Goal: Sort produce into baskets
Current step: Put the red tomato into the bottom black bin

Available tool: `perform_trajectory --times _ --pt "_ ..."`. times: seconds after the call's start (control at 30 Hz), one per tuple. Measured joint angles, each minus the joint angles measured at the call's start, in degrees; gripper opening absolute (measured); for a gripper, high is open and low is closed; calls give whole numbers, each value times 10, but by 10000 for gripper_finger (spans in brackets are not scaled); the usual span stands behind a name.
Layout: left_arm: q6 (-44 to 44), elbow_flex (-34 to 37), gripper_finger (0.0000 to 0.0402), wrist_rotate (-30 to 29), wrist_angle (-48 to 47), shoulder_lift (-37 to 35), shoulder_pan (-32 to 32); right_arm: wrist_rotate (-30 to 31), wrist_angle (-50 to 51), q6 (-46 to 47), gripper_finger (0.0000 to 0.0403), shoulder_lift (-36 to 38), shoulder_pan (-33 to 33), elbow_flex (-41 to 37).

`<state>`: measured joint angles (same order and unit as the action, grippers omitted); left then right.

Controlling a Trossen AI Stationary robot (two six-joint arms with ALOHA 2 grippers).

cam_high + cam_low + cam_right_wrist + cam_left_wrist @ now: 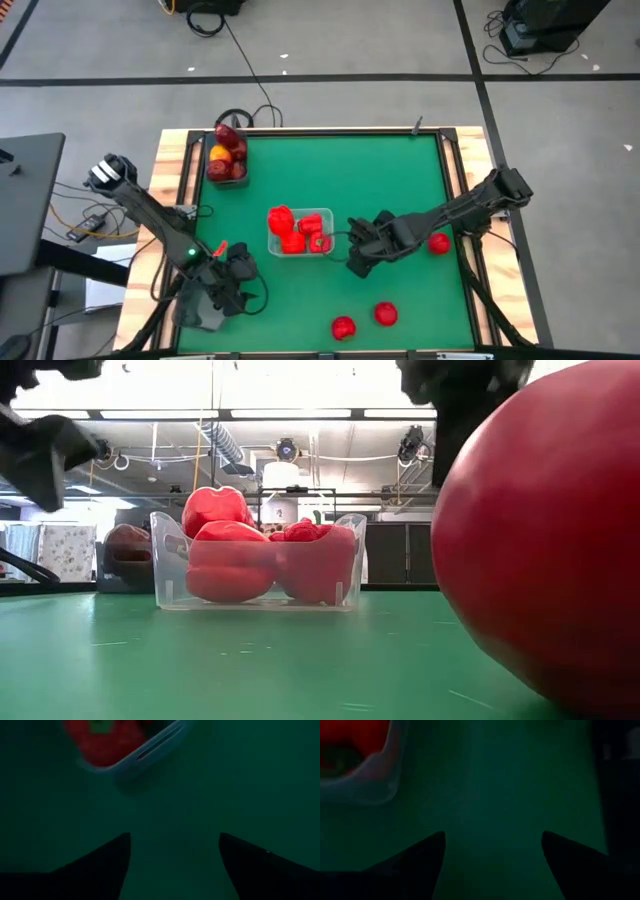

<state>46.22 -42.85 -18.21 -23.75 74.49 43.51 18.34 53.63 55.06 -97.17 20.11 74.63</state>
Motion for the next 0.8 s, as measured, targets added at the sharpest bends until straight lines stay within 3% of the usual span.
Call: perform_trajectory --times 0.37,0.5,0.63,0.8 --pt "221 0 330 15 -205 20 21 -27 172 175 311 0 102 13" --pt "217 -14 323 21 -204 20 27 -71 284 211 311 0 116 13" --pt "180 -45 320 -10 -191 20 27 -98 368 212 311 0 117 11" --pt "113 -85 319 -85 -188 19 25 -32 356 159 311 12 93 -26"
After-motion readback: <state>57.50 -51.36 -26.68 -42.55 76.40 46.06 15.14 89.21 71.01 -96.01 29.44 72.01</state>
